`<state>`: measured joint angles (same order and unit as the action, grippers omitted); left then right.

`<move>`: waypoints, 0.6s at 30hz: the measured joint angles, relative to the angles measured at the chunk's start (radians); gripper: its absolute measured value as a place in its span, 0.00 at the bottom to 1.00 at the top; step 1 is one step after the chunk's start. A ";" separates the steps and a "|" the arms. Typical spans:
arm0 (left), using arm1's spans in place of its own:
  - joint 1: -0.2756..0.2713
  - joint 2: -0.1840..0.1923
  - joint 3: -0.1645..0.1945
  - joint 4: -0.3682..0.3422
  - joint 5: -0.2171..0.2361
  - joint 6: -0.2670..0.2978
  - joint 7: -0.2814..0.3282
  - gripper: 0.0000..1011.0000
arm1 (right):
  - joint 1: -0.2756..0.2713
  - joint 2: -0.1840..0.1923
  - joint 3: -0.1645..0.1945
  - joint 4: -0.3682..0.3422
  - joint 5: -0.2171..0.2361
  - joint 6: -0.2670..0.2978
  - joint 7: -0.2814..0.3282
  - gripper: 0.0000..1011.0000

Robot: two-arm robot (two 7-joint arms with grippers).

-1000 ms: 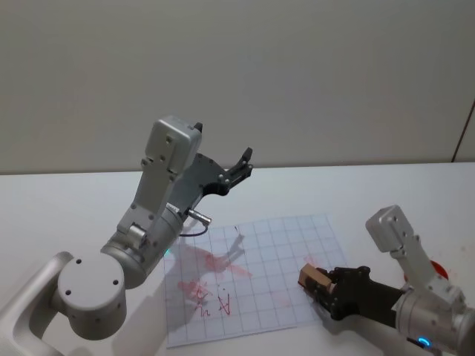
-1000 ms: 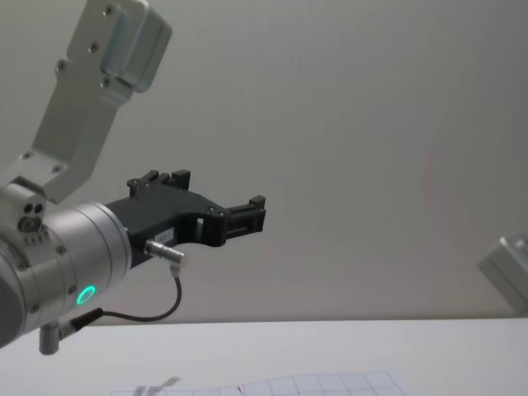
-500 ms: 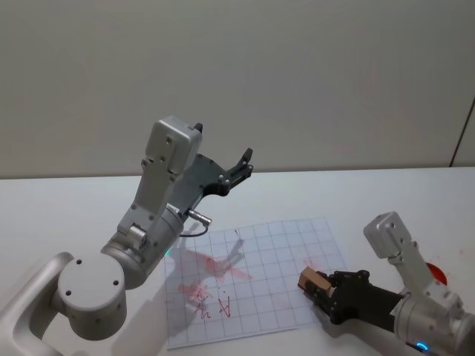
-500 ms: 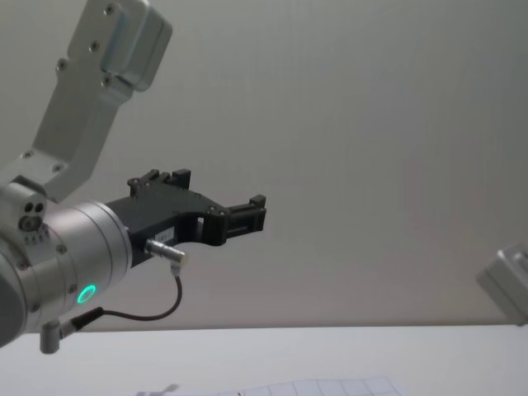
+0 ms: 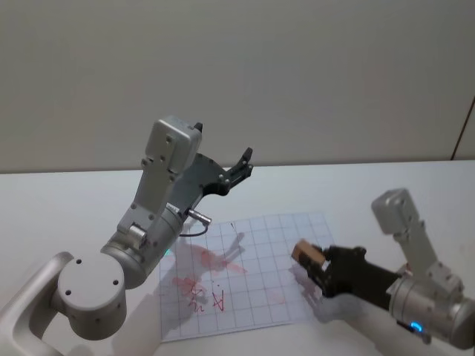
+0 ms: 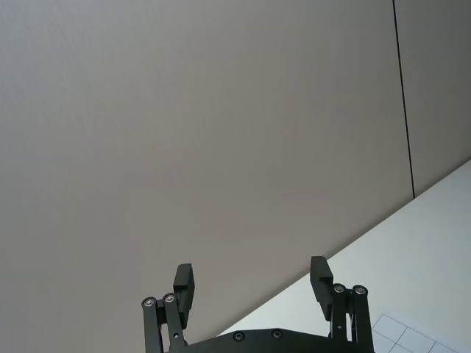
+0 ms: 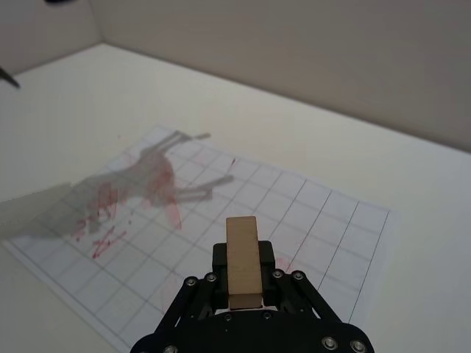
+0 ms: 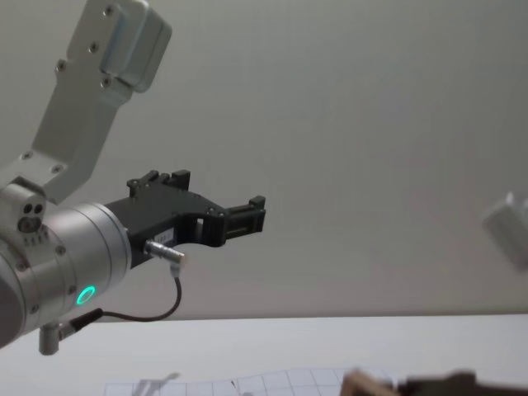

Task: Use the one hand to pick up the stamp and affix it onto the A4 paper.

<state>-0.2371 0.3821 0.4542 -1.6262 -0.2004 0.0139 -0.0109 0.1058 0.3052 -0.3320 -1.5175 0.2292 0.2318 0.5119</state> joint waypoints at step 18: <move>0.000 0.000 0.000 0.000 0.000 0.000 0.000 0.99 | 0.018 0.036 0.085 -0.149 0.171 0.014 -0.154 0.22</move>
<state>-0.2371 0.3821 0.4542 -1.6262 -0.2004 0.0138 -0.0109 0.1241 0.3410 -0.2474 -1.6668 0.4006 0.2456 0.3574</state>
